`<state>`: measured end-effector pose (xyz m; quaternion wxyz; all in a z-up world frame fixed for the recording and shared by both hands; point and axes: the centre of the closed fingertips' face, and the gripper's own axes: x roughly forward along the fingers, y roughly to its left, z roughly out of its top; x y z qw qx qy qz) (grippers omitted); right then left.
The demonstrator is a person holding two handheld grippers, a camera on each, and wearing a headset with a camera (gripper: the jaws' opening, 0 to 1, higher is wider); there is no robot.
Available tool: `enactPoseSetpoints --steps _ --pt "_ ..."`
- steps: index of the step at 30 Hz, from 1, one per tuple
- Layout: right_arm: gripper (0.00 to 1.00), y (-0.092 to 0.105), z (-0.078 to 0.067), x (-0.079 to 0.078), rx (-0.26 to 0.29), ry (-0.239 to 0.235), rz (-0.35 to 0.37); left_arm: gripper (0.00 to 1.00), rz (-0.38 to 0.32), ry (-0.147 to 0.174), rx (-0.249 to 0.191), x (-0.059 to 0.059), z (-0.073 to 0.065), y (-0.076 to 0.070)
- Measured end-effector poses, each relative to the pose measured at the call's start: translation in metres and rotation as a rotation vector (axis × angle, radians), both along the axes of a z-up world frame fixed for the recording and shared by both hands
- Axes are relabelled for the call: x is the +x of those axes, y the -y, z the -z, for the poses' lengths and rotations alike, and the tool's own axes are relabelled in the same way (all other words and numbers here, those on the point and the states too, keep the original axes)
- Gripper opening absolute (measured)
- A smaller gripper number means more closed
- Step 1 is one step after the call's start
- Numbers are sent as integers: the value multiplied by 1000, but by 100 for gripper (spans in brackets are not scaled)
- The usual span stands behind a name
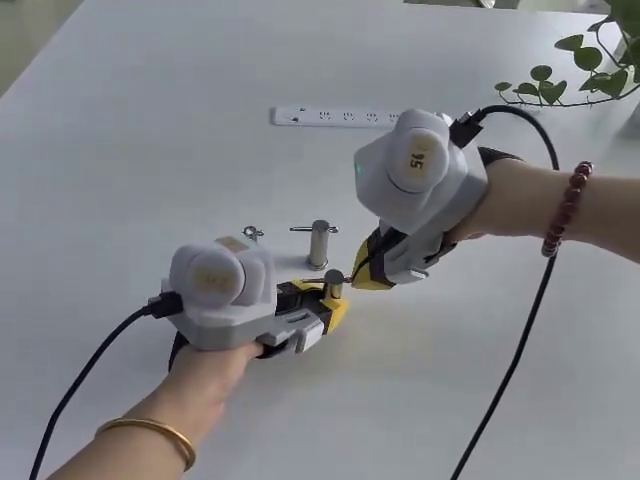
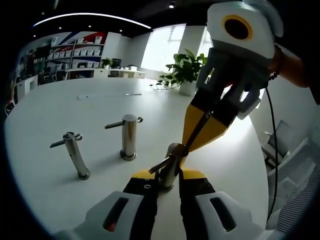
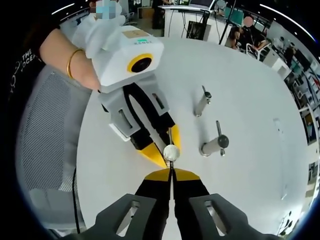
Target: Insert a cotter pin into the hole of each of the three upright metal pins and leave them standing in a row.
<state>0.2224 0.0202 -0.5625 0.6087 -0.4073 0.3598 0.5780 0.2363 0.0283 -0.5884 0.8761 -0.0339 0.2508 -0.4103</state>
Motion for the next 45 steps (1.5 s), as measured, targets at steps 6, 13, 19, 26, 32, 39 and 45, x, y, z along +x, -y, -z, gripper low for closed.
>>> enactPoseSetpoints --steps 6,13,19,26,32,39,45 --pt "0 0 -1 2 6 2 19 15 -2 -30 12 -1 3 -2" --pt "2 -2 -4 1 36 -8 38 22 -10 -28 50 -2 3 -11" --pt "9 -5 -7 -2 58 -23 53 26 7 2 93 -6 -7 -18" --pt "16 -15 -8 -4 117 -49 97 35 8 -2 124 -13 -14 -36" --pt "17 -23 -8 -2 187 -70 171 40 2 10 131 -15 -23 -48" --pt "16 -24 -1 0 201 -88 201 45 9 20 156 -21 -28 -56" --pt "15 -27 0 1 215 -94 202 48 23 22 159 -34 -34 -58"
